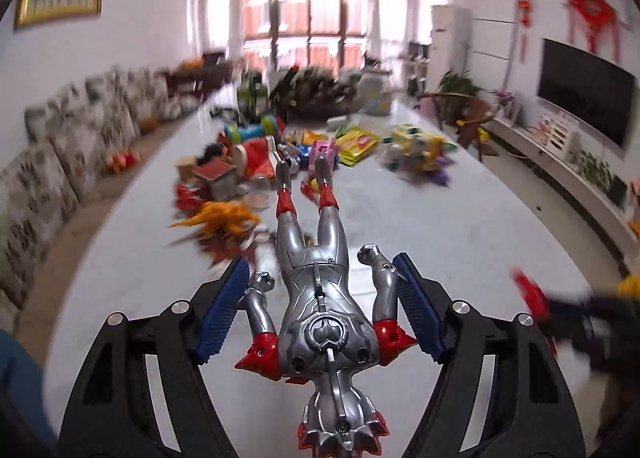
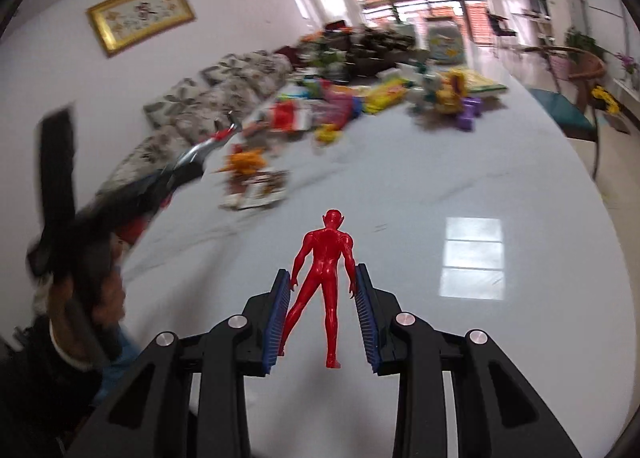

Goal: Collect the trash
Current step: 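Carry both figures into the trash bag and open both grippers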

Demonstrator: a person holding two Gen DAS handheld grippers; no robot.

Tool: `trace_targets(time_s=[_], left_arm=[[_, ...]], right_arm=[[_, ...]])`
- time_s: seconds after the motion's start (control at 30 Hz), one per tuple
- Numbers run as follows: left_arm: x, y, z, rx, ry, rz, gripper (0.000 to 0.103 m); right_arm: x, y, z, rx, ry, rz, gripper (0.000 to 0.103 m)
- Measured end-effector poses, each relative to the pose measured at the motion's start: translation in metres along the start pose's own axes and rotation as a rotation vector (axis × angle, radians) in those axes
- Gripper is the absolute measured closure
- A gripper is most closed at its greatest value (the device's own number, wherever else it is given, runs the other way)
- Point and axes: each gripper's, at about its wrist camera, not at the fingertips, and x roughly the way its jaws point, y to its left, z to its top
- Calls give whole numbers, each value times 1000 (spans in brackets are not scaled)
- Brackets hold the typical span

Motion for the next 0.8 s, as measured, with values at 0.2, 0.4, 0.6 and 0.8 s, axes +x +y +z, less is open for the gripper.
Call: trace_targets(time_s=[0.2, 0.4, 0.6, 0.8], left_arm=[[-94, 4, -114, 60, 48, 99, 31], [-93, 31, -205, -94, 275, 64, 31], [-56, 31, -267, -141, 487, -12, 31], [3, 22, -304, -88, 634, -38, 30]], right_arm=[[-18, 69, -78, -85, 96, 88, 70], [-4, 114, -169, -104, 285, 147, 70], [54, 103, -221, -87, 464, 54, 70], [133, 69, -243, -89, 603, -42, 68]])
